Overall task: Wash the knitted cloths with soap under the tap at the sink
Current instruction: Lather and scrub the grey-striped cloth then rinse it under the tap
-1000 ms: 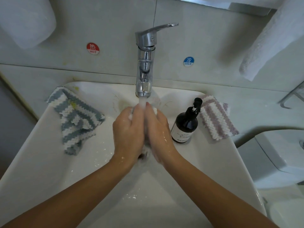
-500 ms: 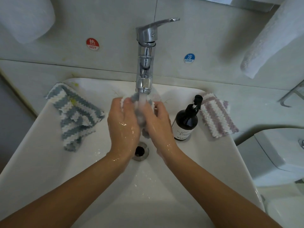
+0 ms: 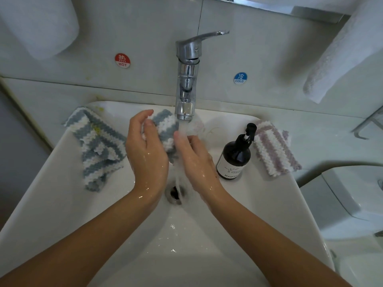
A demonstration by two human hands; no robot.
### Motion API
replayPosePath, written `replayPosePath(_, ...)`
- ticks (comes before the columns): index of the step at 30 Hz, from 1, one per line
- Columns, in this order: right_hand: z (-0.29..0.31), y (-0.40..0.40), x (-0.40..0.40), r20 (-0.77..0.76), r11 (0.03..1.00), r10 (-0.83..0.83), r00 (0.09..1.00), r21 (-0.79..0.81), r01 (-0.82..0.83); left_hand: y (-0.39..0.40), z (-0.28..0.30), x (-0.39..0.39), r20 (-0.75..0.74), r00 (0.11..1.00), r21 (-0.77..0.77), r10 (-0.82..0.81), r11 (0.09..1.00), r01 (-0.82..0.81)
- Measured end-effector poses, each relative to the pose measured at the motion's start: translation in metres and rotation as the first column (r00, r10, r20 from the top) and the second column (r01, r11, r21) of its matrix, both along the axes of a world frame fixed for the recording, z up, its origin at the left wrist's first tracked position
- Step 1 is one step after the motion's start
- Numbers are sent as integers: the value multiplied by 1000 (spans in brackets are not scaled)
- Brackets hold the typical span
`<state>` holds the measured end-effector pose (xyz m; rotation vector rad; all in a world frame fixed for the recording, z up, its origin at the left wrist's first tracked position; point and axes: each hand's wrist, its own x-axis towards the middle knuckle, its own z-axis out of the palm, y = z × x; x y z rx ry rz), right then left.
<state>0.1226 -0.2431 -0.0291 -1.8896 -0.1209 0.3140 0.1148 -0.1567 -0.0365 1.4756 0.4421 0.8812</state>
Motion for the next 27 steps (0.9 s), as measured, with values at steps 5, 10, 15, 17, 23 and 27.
replayPosePath(5, -2, -1, 2, 102, 996, -36, 994, -74, 44, 0, 0, 0, 6, 1000, -7, -22, 1000, 22)
replayPosePath(10, 0, -3, 3, 128, 998, -11, 992, -53, 18, 0, -2, 0, 16, 999, 37, -40, 999, 40)
replayPosePath(15, -2, 1, -1, 43, 995, 70, 997, 67, -73, 0, -6, 2, -20, 998, 20, -61, 998, 61)
replayPosePath(17, 0, -1, -1, 46, 989, 99, 994, 102, -103, -1, -9, 1, -67, 994, 12, -82, 996, 83)
replayPosePath(23, -8, -3, 7, 151, 997, -6, 988, 79, -6, -7, -14, 5, -288, 928, -69, -235, 972, 225)
replayPosePath(27, -9, -2, 12, 181, 982, -137, 974, 156, 109, -12, -11, -1, -268, 922, -58, -278, 960, 273)
